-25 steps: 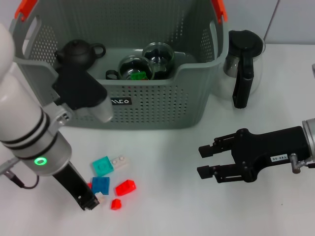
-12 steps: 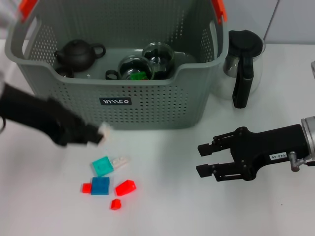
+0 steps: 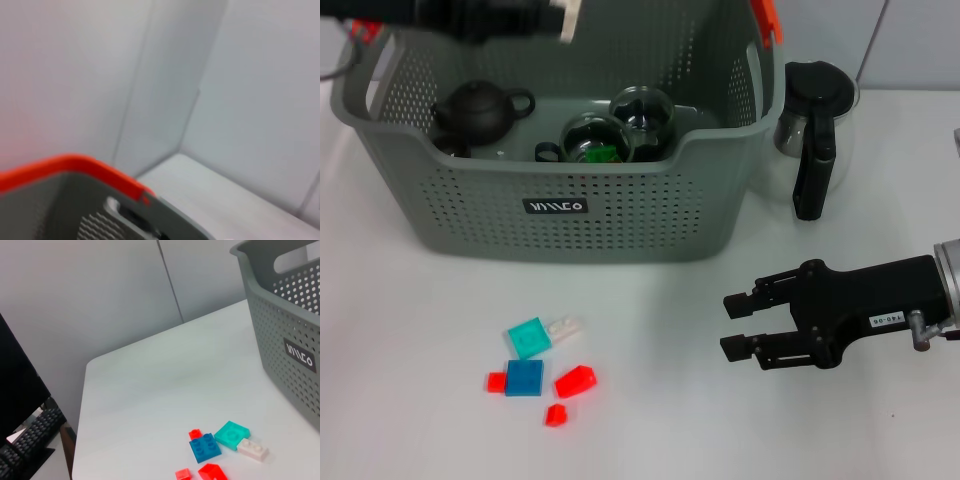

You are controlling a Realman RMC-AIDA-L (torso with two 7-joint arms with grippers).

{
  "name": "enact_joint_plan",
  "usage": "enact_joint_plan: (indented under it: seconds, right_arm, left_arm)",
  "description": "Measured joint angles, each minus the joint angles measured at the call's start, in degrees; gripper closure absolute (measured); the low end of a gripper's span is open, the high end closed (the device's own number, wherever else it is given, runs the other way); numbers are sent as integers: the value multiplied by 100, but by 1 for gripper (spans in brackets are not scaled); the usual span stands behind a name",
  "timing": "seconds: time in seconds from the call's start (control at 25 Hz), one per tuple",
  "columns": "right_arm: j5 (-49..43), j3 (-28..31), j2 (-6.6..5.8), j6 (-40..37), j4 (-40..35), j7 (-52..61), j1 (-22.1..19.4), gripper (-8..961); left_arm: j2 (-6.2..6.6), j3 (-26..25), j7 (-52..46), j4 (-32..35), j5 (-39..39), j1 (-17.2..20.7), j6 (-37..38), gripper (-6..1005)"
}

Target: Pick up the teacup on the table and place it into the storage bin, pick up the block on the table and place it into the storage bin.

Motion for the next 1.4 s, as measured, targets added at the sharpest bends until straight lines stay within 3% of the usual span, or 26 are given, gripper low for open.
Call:
enact_joint_plan:
  seconds: [0.32, 0.72, 1.0, 1.36, 1.4]
  right_arm:
    - [18, 0, 0, -58, -7, -4, 1, 391]
    - [18, 0, 0, -60, -22, 17, 56, 391]
    - [17, 0, 0, -66, -37, 39, 52, 390]
    - [17, 10, 0, -69, -23, 21, 37, 390]
    - [17, 10, 0, -69, -22, 21, 38, 390]
  left_arm:
    - [134, 1088, -80, -956, 1213, -518, -1638, 843]
    - [-89, 1989, -145, -2065, 2793, -962, -2758, 843]
    - [-179, 2091, -146, -2598, 3091, -1199, -3177, 840]
    - [-227, 2053, -279, -2240, 3111, -1083, -3126, 827]
    - [-244, 2005, -283, -2083, 3055, -1010, -3052, 784]
